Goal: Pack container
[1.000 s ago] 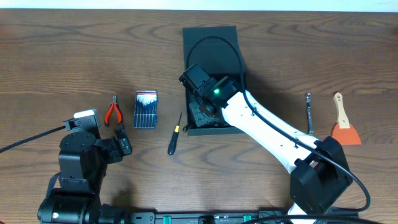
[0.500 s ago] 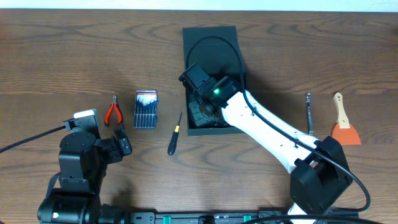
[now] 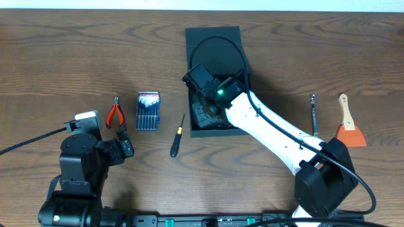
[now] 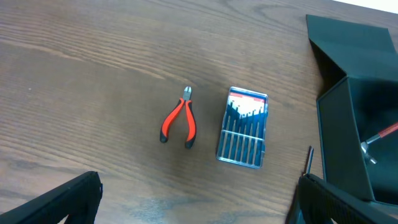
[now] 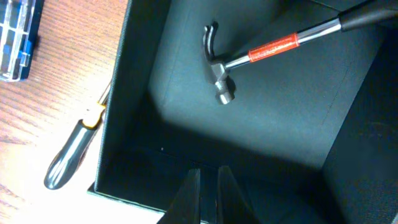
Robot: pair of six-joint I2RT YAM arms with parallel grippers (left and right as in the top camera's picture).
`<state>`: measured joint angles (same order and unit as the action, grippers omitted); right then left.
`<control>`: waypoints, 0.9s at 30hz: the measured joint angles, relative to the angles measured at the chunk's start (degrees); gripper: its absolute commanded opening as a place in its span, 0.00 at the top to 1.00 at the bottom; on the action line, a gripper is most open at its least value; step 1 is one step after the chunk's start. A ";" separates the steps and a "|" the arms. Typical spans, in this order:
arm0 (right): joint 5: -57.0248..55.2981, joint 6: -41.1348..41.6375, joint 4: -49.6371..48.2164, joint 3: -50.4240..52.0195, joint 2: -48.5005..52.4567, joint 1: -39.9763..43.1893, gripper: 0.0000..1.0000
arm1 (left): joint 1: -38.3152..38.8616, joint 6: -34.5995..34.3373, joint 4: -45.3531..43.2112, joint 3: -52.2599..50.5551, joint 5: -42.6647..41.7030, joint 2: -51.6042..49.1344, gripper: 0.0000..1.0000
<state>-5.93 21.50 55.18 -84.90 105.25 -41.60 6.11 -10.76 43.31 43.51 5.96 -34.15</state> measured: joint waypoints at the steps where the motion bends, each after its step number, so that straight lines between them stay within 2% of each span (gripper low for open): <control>1: 0.00 0.00 -0.02 0.00 0.00 0.11 0.99 | -0.02 0.00 0.00 -0.02 -0.02 0.00 0.02; 9: 0.02 0.00 -1.33 0.00 0.00 1.16 0.98 | -0.02 0.00 -0.02 -0.02 -0.02 0.00 0.01; 11: 0.07 0.31 -1.62 0.00 0.00 2.12 0.78 | -0.02 0.00 0.00 0.00 0.00 0.00 0.01; 14: 0.13 0.09 -2.16 0.00 0.00 4.48 0.62 | -0.02 0.00 0.00 0.00 -0.02 0.00 0.02; 16: 0.11 -0.24 -2.49 0.00 0.00 6.10 0.55 | -0.02 0.00 0.00 0.00 -0.02 0.00 0.01; 18: 0.09 -1.29 -3.04 0.00 0.00 7.69 0.55 | -0.02 0.00 -0.02 -0.02 -0.02 0.00 0.02; 20: 0.15 -2.56 -4.26 0.00 0.00 9.31 0.56 | -0.02 0.00 0.00 -0.02 -0.02 0.00 0.02; 23: 0.13 -4.70 -6.97 0.00 0.00 11.15 0.64 | -0.02 0.00 -0.02 0.00 -0.02 0.00 0.01; 25: 0.15 -6.27 -9.11 -0.11 0.00 12.20 0.98 | -0.02 0.00 0.00 -0.02 -0.02 0.00 0.02; 27: 0.26 -7.06 -10.62 -0.76 0.02 13.07 0.99 | 0.00 0.00 0.00 -0.02 0.00 0.00 0.01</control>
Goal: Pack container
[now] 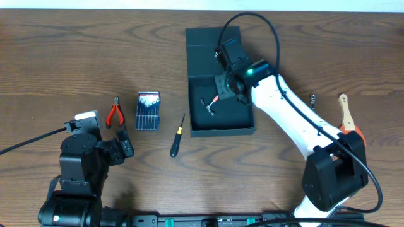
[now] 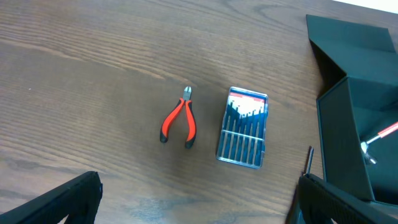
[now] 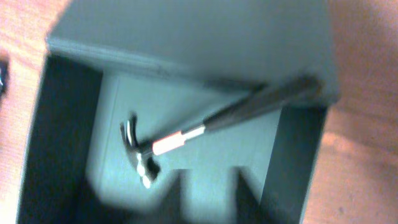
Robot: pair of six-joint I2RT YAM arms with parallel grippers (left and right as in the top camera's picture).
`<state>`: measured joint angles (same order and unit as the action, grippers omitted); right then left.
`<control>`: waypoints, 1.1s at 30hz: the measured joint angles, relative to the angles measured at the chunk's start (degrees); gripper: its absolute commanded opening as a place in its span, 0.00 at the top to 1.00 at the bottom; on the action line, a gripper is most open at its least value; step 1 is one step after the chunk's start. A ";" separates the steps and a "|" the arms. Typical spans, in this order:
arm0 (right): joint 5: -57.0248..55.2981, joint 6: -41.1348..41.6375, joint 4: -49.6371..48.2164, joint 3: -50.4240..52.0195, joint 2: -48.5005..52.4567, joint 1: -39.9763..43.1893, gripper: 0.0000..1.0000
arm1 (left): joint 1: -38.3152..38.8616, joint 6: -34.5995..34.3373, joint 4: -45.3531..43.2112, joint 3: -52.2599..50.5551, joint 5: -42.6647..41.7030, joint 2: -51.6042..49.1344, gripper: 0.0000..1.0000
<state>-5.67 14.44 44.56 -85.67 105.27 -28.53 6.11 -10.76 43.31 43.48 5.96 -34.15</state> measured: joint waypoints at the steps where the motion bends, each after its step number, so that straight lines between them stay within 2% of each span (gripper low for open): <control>1: 0.02 -0.28 -0.52 -0.61 0.00 0.39 0.99 | -0.02 0.00 0.00 0.02 -0.02 0.00 0.02; 13: 1.92 -1.68 -2.47 -11.87 0.00 7.15 0.99 | -0.02 0.00 0.00 0.00 -0.02 0.00 0.01; 18: 3.58 -1.66 -2.60 -12.94 1.62 9.64 0.99 | -0.02 -0.04 -0.02 0.00 -0.02 0.00 0.02; 26: 6.51 -1.68 -2.14 -13.33 10.71 10.36 0.99 | -0.02 -0.17 -0.02 0.00 -0.44 0.00 0.02; 33: 7.21 -2.38 -2.21 -13.40 11.67 10.43 0.99 | -0.02 -0.20 0.00 0.02 -0.87 0.00 0.02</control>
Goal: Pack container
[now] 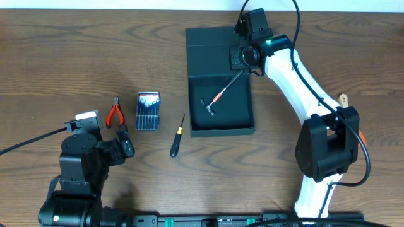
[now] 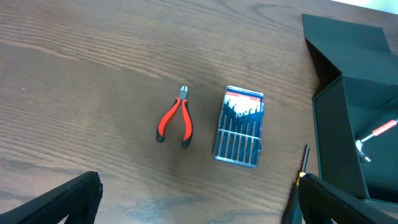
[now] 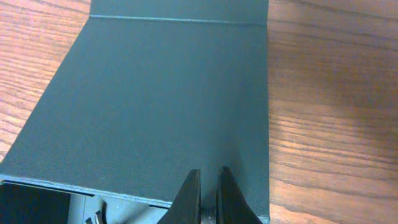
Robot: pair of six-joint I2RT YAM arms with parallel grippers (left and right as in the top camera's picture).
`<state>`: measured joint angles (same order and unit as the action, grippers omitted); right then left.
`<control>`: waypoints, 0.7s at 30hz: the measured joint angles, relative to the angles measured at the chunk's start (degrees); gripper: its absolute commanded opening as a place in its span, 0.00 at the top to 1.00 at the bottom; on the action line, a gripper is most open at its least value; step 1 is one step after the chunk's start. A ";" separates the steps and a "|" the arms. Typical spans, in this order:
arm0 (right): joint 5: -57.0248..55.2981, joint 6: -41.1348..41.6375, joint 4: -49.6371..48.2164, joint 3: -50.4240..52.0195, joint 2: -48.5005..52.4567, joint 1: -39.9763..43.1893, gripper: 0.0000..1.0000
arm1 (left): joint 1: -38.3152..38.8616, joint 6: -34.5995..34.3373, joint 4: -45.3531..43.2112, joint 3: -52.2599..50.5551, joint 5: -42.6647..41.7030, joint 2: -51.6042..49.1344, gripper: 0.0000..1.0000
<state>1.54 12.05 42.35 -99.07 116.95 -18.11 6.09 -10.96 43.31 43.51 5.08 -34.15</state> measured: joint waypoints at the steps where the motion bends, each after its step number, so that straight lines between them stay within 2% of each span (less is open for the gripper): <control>1: 0.04 -0.28 0.09 0.00 0.00 0.04 0.99 | 0.00 0.00 0.00 0.00 0.00 0.00 0.01; 21: 0.04 -1.05 7.69 -0.04 0.02 0.33 0.99 | 0.00 0.00 -0.02 -0.02 -0.02 0.00 0.02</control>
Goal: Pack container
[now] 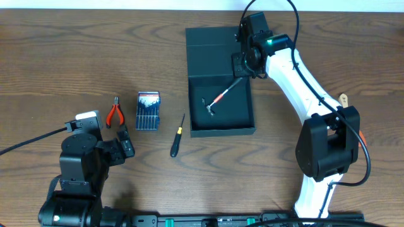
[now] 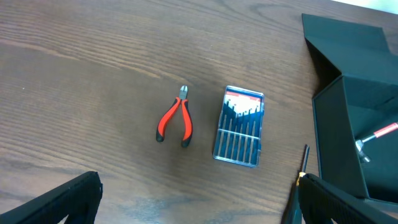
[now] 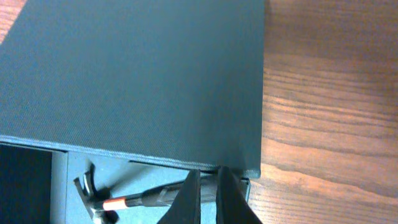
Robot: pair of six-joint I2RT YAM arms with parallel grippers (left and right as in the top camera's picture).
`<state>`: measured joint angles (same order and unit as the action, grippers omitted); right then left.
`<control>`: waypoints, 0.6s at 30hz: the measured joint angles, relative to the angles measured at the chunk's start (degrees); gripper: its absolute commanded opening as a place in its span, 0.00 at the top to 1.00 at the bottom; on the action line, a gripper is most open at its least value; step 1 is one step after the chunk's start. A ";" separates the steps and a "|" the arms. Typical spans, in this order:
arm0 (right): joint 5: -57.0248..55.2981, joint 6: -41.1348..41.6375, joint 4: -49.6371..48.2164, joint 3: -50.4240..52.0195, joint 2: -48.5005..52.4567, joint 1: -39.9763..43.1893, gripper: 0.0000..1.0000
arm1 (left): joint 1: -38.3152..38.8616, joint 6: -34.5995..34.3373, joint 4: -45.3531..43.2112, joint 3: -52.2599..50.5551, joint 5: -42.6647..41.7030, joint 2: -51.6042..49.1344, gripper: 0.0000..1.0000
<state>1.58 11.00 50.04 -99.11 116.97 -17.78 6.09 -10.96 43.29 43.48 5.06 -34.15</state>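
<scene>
The open black box (image 1: 245,107) stands mid-table with its lid flap (image 1: 211,44) laid flat behind it. A red-banded hammer (image 1: 221,98) lies slanted inside; it also shows in the right wrist view (image 3: 118,202). My right gripper (image 1: 243,66) (image 3: 208,180) is shut, its tips at the box's back right corner, over the hammer's handle end and against the lid edge (image 3: 155,163). My left gripper (image 2: 199,186) is open at the near left, with nothing between its fingers.
Left of the box lie red pliers (image 1: 113,113), a blue case of small screwdrivers (image 1: 148,111) and a loose screwdriver (image 1: 177,135). To the right lie a thin metal tool (image 1: 313,113) and a wooden-handled scraper (image 1: 344,107), partly behind my right arm.
My right gripper has moved from over the flat lid back to the box's back right corner, still shut. The hammer's handle end has shifted slightly. The left arm has not moved.
My right gripper was shut low inside the box, near the lying hammer. Then it was open above the box's right side. Then it was shut over the flat lid, and now it is at the lid's hinge corner. Left-side tools stayed put.
</scene>
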 measured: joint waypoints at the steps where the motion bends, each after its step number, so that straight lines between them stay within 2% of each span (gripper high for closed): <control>1: 0.00 -0.11 -0.13 0.00 0.00 0.00 0.99 | 0.00 0.00 0.02 0.00 0.00 0.00 0.02; 10: -0.02 -0.81 -1.31 -0.04 0.00 0.00 0.99 | 0.00 0.00 0.02 0.02 0.00 0.00 0.01; 18: -1.01 -0.87 3.56 -0.09 0.00 0.00 0.99 | 0.02 0.00 0.02 0.02 -0.02 0.00 0.02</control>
<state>0.58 10.13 53.60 -99.20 116.97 -17.78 6.11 -10.96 43.31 43.51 5.04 -34.15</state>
